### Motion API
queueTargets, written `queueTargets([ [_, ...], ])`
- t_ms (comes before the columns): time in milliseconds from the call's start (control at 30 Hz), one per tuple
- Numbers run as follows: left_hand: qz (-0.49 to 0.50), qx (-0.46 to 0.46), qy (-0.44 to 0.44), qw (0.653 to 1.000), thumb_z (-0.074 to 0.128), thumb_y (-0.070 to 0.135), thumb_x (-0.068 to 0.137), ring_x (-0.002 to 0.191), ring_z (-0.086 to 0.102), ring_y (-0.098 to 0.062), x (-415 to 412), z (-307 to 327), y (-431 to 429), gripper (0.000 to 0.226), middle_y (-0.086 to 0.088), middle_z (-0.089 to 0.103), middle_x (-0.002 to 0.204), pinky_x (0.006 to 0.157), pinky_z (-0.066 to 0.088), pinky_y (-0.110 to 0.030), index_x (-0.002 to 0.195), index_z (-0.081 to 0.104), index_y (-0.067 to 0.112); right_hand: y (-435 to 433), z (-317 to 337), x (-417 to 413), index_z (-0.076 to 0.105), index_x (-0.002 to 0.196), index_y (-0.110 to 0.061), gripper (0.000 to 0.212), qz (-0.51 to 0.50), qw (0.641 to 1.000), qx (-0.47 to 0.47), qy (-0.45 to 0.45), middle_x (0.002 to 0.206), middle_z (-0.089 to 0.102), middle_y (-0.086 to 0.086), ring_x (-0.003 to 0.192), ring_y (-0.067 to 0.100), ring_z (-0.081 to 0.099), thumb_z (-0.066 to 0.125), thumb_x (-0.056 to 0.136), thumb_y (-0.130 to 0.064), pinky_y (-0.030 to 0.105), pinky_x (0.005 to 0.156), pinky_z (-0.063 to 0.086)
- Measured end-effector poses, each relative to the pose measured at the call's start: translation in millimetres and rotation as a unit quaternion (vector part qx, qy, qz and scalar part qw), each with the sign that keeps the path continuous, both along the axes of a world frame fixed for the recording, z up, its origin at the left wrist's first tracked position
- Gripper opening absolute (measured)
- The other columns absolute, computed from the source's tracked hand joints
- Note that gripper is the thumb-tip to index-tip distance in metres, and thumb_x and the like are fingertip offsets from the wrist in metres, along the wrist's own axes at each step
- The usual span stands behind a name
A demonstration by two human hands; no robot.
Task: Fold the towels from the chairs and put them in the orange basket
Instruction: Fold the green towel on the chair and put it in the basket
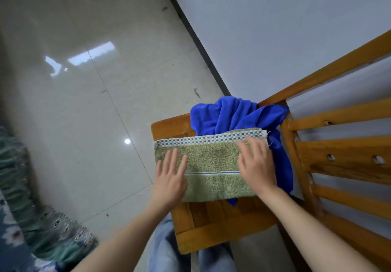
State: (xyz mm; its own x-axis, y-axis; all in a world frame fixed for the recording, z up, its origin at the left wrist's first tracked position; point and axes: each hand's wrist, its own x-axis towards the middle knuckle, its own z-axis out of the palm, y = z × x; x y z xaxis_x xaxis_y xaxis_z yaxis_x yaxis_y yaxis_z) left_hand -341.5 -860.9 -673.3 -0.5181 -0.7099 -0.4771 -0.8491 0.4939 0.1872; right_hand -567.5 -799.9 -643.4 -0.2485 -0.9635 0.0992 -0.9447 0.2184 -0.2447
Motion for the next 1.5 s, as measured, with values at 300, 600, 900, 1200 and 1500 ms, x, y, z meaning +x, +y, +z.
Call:
queueTargets([
  [300,0.153,0.121,-0.153,0.969,0.033,0.04,0.094,0.144,-0.01,-0.032,20.5,-8.5,9.8,0.07,-0.011,-0.012,0.156,0.116,0.002,-0.05,0.149,-0.006,0.019,45.6,1.2,-18.8,0.052,0.128,-0.008,0.04,-0.352,0.902,0.195,-0.159,0.132,0.046,0.015,0.121,0.032,0.04,0.055,0.088,-0.012,0.042,0.097,0.036],
  [600,0.36,0.272,0.127,0.883,0.056,0.016,0.088,0.134,0.034,-0.028,29.1,-0.9,30.2,0.076,-0.012,0.024,0.151,0.108,0.035,-0.04,0.149,0.011,0.015,46.2,16.8,-19.3,0.05,0.126,-0.004,0.041,-0.436,0.765,0.224,-0.419,0.119,0.058,0.013,0.1,0.026,0.055,0.061,0.087,-0.011,0.036,0.083,0.045],
  [900,0.387,0.311,0.128,0.859,0.05,0.012,0.093,0.131,0.038,-0.027,29.7,12.3,46.0,0.055,-0.01,0.031,0.149,0.104,0.036,-0.035,0.144,0.031,0.016,38.6,64.6,-33.4,0.058,0.077,-0.007,0.011,-0.352,0.848,0.28,-0.282,0.089,0.066,0.018,0.074,0.028,0.058,0.063,0.085,-0.014,0.035,0.063,0.045],
  [1200,0.344,0.205,0.184,0.897,0.04,0.019,0.098,0.144,0.009,-0.019,30.0,10.4,30.8,0.048,0.0,0.007,0.157,0.117,0.011,-0.036,0.145,0.029,0.017,0.9,90.2,99.4,0.053,0.085,-0.013,0.021,-0.07,0.965,0.202,-0.15,0.096,0.053,0.004,0.09,0.024,0.053,0.066,0.078,-0.028,0.03,0.066,0.038],
  [1500,0.22,0.303,0.117,0.92,0.034,0.007,0.097,0.144,0.011,-0.019,38.3,8.4,1.5,0.049,0.0,0.018,0.156,0.115,0.016,-0.033,0.145,0.029,0.015,-11.5,24.1,131.8,0.043,0.083,-0.018,0.018,-0.179,0.881,0.301,-0.318,0.093,0.051,-0.003,0.084,0.016,0.052,0.059,0.088,-0.027,0.02,0.05,0.029],
])
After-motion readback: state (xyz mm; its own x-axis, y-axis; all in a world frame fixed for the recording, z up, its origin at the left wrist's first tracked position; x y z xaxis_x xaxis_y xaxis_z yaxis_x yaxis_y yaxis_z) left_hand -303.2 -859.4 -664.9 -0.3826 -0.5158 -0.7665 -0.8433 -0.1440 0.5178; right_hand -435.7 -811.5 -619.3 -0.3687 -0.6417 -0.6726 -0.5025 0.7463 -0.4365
